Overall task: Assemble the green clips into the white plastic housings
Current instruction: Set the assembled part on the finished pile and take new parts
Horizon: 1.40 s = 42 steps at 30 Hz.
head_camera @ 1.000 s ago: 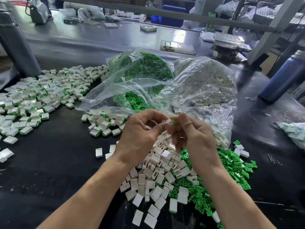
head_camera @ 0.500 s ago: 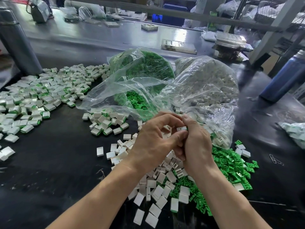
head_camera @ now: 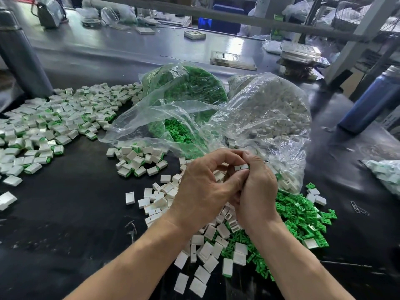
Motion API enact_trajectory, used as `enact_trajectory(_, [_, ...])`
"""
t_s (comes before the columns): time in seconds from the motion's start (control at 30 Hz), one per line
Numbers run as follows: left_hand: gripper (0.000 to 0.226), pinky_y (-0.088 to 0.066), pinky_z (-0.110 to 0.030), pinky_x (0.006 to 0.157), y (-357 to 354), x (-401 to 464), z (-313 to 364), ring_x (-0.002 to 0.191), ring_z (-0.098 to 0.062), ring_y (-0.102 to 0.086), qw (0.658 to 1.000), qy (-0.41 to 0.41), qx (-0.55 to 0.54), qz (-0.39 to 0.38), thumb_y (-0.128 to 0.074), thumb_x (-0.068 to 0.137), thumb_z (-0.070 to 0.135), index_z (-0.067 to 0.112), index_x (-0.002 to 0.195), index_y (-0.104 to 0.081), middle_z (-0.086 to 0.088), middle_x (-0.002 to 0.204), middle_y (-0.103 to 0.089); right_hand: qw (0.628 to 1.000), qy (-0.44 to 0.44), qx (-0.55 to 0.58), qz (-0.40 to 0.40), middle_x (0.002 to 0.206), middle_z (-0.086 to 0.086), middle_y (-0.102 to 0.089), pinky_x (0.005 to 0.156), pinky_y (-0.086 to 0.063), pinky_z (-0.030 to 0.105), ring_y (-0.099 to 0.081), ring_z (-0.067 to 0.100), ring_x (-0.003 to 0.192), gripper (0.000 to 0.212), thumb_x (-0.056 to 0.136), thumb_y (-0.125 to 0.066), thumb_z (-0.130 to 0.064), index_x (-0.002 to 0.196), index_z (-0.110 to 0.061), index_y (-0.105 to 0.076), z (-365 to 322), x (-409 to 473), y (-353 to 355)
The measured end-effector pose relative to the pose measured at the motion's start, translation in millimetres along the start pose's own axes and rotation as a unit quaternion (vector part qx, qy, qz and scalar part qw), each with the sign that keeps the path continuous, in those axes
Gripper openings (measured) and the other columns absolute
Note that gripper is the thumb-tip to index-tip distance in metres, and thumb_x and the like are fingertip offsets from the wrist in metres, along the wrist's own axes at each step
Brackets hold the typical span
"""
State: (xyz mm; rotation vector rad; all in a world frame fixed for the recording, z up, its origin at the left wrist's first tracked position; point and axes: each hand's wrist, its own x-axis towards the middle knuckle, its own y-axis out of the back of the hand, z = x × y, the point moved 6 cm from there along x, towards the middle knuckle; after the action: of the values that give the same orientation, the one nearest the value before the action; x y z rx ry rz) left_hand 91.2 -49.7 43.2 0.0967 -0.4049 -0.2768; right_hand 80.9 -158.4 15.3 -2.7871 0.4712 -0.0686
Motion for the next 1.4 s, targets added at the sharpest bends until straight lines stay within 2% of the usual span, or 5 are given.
enact_trajectory(0.53, [0.01,-0.059,-0.017,0.076,0,-1,-1,0.102,-0.01,-0.073,1.0,-0.011,-0.009,-0.005,-0.077,0.091,0.005,0.008,0.1,-0.076,0.009,0.116,-0.076,1.0,-0.003,-0.001,0.018,0.064,0.007,-0.049,0.054,-0.033,0.036,-0.04,0.029,0.066,0.041,0.093,-0.049,-0.04,0.068,-0.024,-0.076,1,-1,-1])
enact_trajectory(0.7, [0.011,-0.059,-0.02,0.083,0,0,-2,0.104,-0.01,-0.073,1.0,-0.015,-0.004,-0.005,-0.077,0.091,0.006,0.009,0.101,-0.077,0.009,0.117,-0.076,1.0,-0.002,-0.004,0.014,0.083,0.016,-0.05,0.055,-0.032,0.035,-0.043,0.033,0.073,0.04,0.093,-0.048,-0.04,0.073,-0.021,-0.076,0,-1,-3])
enact_trajectory(0.97, [0.012,-0.059,-0.022,0.086,0,0,-4,0.104,-0.009,-0.073,1.0,-0.012,-0.012,-0.008,-0.077,0.09,0.005,0.009,0.101,-0.077,0.009,0.119,-0.076,1.0,0.005,-0.003,0.022,0.072,0.013,-0.048,0.056,-0.035,0.037,-0.044,0.032,0.075,0.042,0.096,-0.048,-0.041,0.07,-0.025,-0.076,-3,-3,-5])
enact_trajectory(1.23, [0.012,-0.063,-0.034,0.084,11,5,-12,0.096,-0.014,-0.074,0.999,0.02,-0.026,0.005,-0.077,0.091,0.012,0.013,0.103,-0.074,0.007,0.111,-0.075,0.992,0.059,-0.115,-0.011,0.059,-0.001,-0.055,0.042,-0.038,0.019,-0.048,0.01,0.051,0.055,0.109,-0.04,-0.05,0.079,-0.019,-0.075,-16,-4,4])
enact_trajectory(1.4, [0.011,-0.061,-0.026,0.075,28,8,-20,0.085,-0.009,-0.071,0.998,0.038,-0.019,0.047,-0.077,0.091,0.019,0.024,0.1,-0.072,0.009,0.095,-0.075,0.979,0.114,-0.16,-0.057,0.082,0.004,-0.071,0.05,-0.044,0.015,-0.058,0.011,0.063,0.024,0.103,-0.057,-0.033,0.102,-0.015,-0.073,-27,2,11])
